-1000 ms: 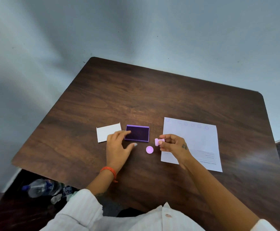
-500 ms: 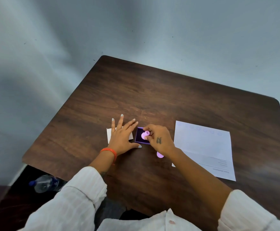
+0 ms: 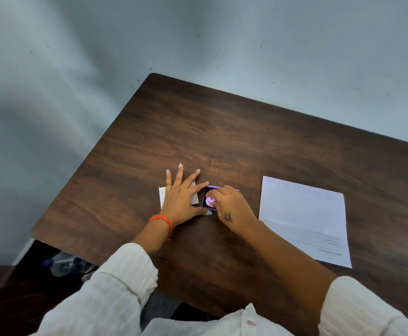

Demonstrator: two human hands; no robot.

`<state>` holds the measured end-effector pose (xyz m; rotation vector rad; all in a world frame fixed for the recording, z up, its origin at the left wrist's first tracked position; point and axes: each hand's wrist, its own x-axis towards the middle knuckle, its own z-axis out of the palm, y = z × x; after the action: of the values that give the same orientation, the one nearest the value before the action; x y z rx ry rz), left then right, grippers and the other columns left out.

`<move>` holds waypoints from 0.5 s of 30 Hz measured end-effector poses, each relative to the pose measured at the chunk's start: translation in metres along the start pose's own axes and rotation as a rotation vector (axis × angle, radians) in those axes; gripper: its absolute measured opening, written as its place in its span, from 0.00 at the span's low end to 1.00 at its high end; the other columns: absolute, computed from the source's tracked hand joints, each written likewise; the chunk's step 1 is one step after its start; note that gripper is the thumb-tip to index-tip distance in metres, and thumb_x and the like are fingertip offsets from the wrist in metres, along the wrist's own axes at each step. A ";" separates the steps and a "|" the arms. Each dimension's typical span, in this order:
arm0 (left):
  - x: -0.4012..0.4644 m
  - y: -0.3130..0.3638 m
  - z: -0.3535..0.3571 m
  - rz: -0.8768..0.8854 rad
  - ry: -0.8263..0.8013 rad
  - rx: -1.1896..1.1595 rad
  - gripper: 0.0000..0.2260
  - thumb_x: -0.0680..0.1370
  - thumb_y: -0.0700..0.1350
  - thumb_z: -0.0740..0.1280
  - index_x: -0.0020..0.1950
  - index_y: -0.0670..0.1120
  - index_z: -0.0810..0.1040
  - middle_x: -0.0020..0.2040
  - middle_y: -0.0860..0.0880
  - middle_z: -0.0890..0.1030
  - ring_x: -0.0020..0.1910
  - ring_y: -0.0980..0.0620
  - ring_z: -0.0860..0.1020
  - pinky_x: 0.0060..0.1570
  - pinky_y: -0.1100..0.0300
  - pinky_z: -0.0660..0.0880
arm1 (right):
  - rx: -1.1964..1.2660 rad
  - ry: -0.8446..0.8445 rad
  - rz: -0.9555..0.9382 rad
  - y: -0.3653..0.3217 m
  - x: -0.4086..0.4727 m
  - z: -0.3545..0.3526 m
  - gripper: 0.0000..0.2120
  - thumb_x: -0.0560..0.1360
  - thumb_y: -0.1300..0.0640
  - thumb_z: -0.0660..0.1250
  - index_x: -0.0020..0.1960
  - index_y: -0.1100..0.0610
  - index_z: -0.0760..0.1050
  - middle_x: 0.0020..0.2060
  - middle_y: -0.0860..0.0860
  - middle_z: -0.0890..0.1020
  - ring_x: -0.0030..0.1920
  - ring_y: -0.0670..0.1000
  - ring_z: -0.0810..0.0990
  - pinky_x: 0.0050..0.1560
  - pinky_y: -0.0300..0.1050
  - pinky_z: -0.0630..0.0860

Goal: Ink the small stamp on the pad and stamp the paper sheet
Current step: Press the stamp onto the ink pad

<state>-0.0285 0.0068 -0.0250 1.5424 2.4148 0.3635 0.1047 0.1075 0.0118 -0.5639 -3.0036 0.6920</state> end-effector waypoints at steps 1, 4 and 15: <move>0.000 0.000 0.000 -0.001 0.004 -0.007 0.35 0.66 0.66 0.67 0.70 0.59 0.61 0.77 0.51 0.54 0.74 0.43 0.36 0.66 0.42 0.25 | -0.004 0.018 -0.016 0.000 0.000 0.002 0.18 0.70 0.64 0.70 0.59 0.61 0.74 0.57 0.60 0.80 0.59 0.58 0.77 0.61 0.51 0.72; 0.000 -0.001 0.002 -0.010 0.017 -0.034 0.35 0.65 0.66 0.68 0.69 0.60 0.62 0.77 0.51 0.55 0.74 0.43 0.36 0.66 0.42 0.26 | -0.008 0.061 -0.035 -0.001 -0.002 0.006 0.17 0.68 0.66 0.72 0.56 0.63 0.76 0.54 0.61 0.82 0.56 0.60 0.79 0.59 0.52 0.74; -0.001 0.000 0.000 -0.029 0.031 -0.064 0.35 0.63 0.66 0.69 0.68 0.61 0.64 0.77 0.50 0.56 0.75 0.42 0.37 0.67 0.42 0.26 | 0.199 0.079 0.088 0.001 0.006 -0.010 0.07 0.73 0.61 0.65 0.50 0.58 0.78 0.46 0.58 0.84 0.46 0.55 0.80 0.45 0.40 0.71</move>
<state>-0.0283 0.0057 -0.0251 1.4846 2.4213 0.4579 0.1001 0.1149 0.0199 -0.6972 -2.8085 0.9372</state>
